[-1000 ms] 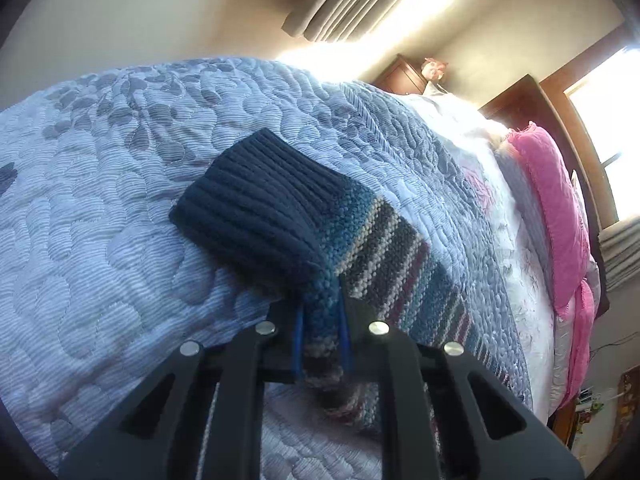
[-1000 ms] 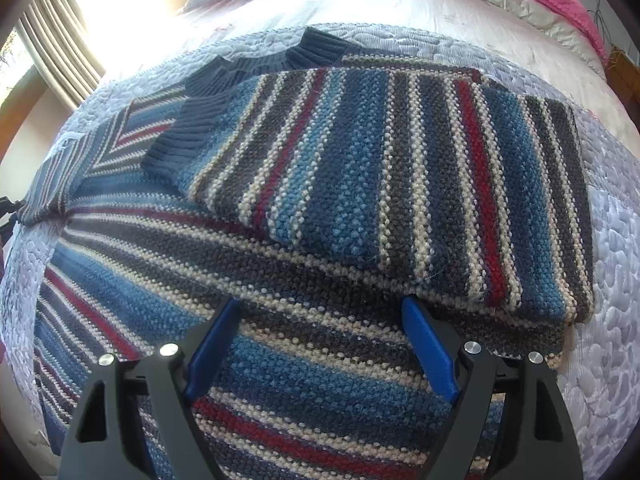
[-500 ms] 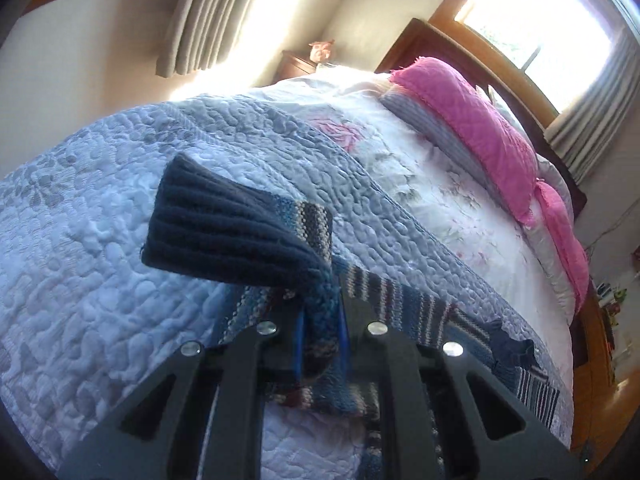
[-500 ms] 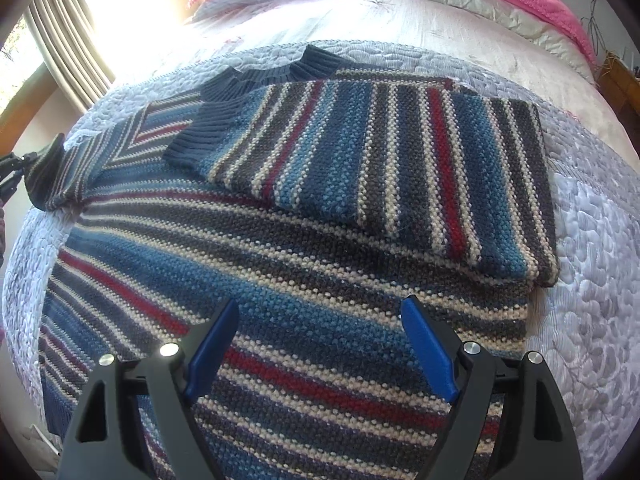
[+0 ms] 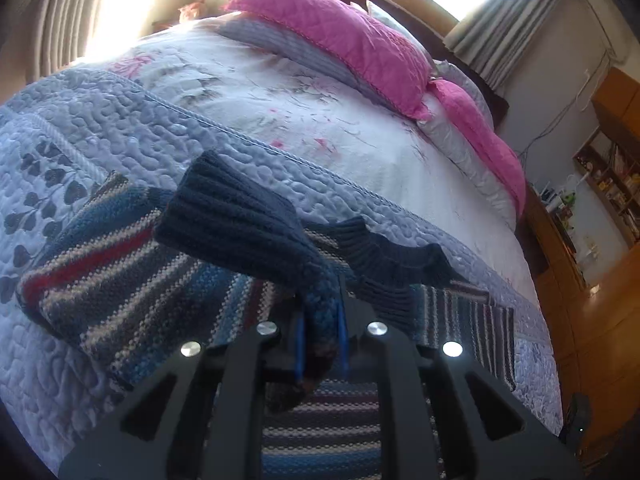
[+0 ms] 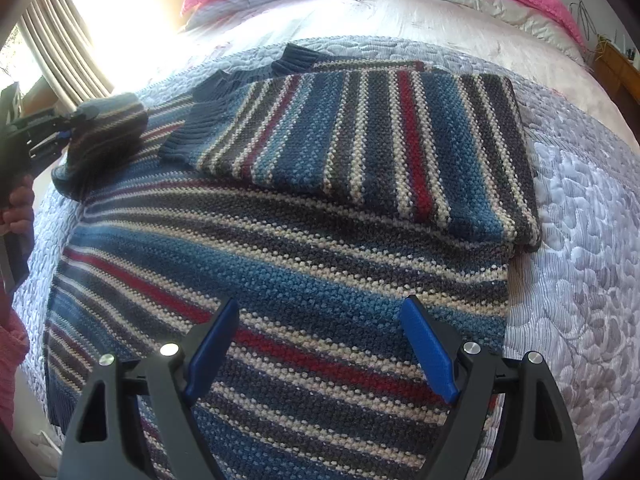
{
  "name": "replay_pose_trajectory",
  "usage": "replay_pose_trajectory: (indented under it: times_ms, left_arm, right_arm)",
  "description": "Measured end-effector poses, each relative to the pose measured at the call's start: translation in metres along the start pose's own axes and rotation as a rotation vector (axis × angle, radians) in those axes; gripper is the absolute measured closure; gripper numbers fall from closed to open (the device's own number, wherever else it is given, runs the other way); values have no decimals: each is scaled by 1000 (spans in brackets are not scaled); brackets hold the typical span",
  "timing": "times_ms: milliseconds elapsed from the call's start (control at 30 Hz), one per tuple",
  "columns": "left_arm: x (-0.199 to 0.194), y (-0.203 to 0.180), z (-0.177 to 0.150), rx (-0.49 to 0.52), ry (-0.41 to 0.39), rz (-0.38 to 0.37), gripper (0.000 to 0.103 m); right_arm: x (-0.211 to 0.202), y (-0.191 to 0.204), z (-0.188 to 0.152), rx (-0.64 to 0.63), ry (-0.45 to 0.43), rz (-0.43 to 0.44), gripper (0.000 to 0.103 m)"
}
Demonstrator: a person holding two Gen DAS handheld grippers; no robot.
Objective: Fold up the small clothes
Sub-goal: 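Lift the sleeve and lay it across the sweater body, open left tool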
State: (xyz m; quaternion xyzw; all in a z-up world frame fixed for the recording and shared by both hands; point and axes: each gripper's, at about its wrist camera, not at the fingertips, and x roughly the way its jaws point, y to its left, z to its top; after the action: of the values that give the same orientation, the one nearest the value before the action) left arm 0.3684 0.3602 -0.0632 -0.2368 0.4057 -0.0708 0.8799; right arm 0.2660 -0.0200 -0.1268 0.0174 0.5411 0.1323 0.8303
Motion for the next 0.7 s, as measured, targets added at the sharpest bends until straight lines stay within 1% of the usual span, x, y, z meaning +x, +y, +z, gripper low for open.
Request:
replay_pose_trajectory:
  times_ms: [67,133,233,300,400,433,467,567,633,667,700]
  left_arm:
    - [15,-22,-10,41,19,-3,92]
    - [31,-37,-20,89,38,15,92]
    - [52,-49,-32,146,89,37,91]
    - [61,-56,-41,184,138,7,90]
    - [64,-71,-55,308,210,-76,83]
    - [64,-73,-60,340,237,-106,83]
    - [64,-71,-61,349,259,-130,83]
    - [55,-55,-59,298,280,-197,83]
    - [43,-37,-52,252,256,-190,83]
    - [37,-27,-48,234,240,-177,83]
    - [31,-15,-44,219,224,-151,81]
  right_arm:
    - [0,-4,-4,6,1,3,19]
    - [0,-8,-7,14,3,8,19]
    - [-1,-12,-11,17,3,15,19]
    - [-2,-13,-13,14,2,15,19]
    - [-3,-14,-16,15,4,16,19]
    - [-2,-14,-15,15,5,14,19]
    - [-2,-13,-15,16,6,12,19]
    - [0,-10,-11,11,10,2,19]
    - [0,-8,-9,11,9,4,19]
    - [-1,-7,-6,12,7,6,19]
    - [-1,-5,-2,15,3,12,19]
